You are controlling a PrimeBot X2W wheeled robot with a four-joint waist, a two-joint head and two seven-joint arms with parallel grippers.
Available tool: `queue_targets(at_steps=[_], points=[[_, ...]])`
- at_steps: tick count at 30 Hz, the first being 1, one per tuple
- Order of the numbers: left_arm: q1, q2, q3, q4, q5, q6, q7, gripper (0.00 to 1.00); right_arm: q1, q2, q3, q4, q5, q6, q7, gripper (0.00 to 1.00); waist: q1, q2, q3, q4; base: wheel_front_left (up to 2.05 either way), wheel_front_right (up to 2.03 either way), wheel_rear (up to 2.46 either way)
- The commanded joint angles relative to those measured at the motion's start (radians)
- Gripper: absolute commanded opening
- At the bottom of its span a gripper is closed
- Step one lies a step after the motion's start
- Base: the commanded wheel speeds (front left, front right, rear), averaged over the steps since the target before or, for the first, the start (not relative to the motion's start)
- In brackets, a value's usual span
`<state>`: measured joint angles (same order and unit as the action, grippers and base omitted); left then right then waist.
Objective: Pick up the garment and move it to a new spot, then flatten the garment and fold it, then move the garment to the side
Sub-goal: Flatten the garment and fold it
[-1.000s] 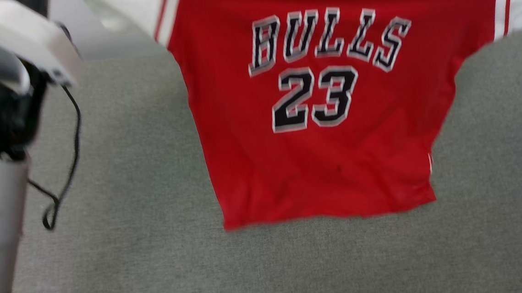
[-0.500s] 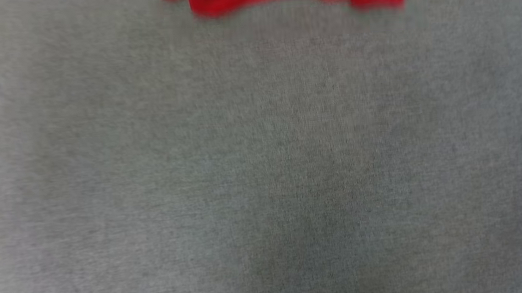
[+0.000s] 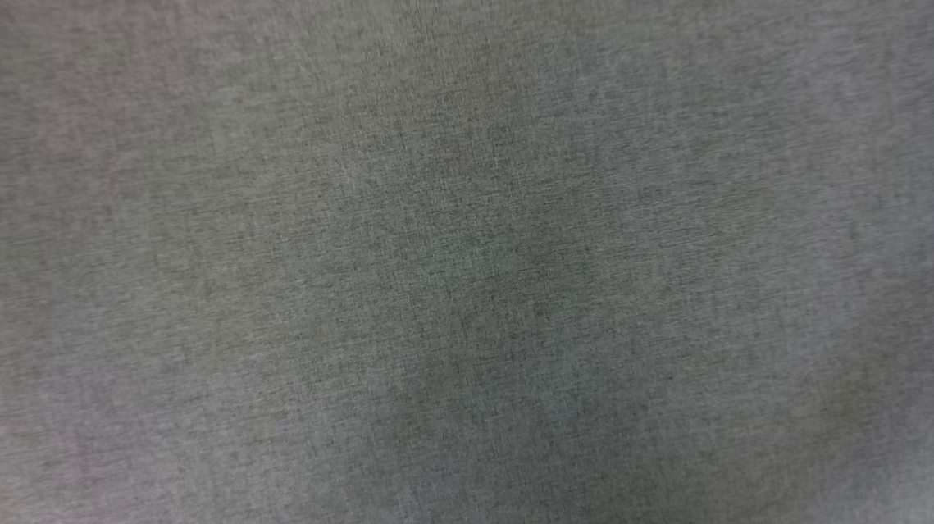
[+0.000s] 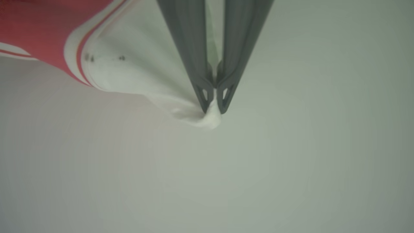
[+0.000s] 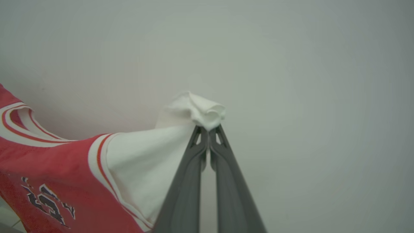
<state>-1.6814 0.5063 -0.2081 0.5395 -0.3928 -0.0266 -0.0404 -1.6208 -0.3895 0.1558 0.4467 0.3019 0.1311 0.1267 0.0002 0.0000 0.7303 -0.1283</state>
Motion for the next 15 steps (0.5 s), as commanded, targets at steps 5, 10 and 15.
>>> queue_targets(at_steps=[5, 10, 15], points=[[0.053, -0.009, 0.019, 0.035, -0.032, -0.007, -0.048, 0.00, 0.037, 0.017, 0.036, 0.034, 0.015, -0.001, -0.022, 0.00, -0.0002, 0.0000, 0.026, 0.008, 0.00, 0.00, 0.00], [0.158, -0.024, 0.043, 0.054, -0.081, -0.026, -0.098, 0.00, 0.133, -0.003, 0.054, 0.004, 0.033, -0.001, -0.021, 0.00, -0.0002, 0.0000, -0.012, 0.033, 0.00, 0.00, 0.00], [0.359, -0.037, 0.065, 0.037, -0.132, -0.043, -0.158, 0.00, 0.343, -0.041, 0.064, -0.077, 0.075, -0.001, 0.027, 0.00, -0.0002, 0.0000, -0.124, 0.065, 0.00, 0.00, 0.00]])
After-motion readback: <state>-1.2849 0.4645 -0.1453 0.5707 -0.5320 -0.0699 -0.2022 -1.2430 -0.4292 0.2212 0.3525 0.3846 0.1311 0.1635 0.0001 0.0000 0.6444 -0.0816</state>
